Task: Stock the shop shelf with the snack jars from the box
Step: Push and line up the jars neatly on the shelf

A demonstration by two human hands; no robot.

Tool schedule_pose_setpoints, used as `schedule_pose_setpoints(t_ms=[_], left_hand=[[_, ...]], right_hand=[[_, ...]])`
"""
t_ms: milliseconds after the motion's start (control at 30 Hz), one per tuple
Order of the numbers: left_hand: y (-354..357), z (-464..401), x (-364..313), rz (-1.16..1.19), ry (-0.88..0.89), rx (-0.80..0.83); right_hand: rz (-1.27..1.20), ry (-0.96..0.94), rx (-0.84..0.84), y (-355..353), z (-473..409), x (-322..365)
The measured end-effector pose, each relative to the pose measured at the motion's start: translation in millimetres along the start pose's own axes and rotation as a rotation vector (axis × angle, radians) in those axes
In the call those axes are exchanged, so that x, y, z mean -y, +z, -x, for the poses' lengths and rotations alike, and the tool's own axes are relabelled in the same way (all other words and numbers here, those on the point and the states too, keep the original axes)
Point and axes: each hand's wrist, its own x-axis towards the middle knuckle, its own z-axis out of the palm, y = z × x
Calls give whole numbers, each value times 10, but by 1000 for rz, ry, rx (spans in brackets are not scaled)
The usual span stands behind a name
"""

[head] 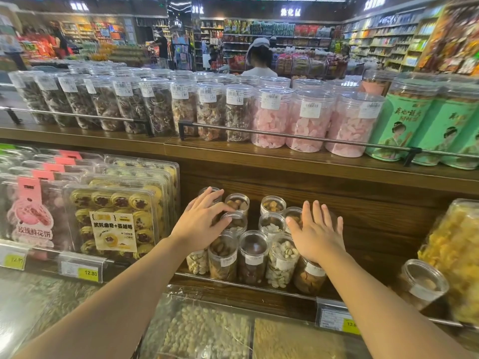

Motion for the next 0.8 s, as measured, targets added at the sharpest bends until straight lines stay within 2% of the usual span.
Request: schedule_pose_setpoints(t_ms=[367, 633, 800], left_hand=[[-33, -7, -24, 12, -30, 67], [-33, -15, -36, 26, -90, 47], [-54, -28, -52, -29, -83, 124]], right_hand=[[-50, -35, -93, 35, 13, -26], [-242, 19, -191, 55, 12, -64], [-299, 28, -191, 45, 3, -62]])
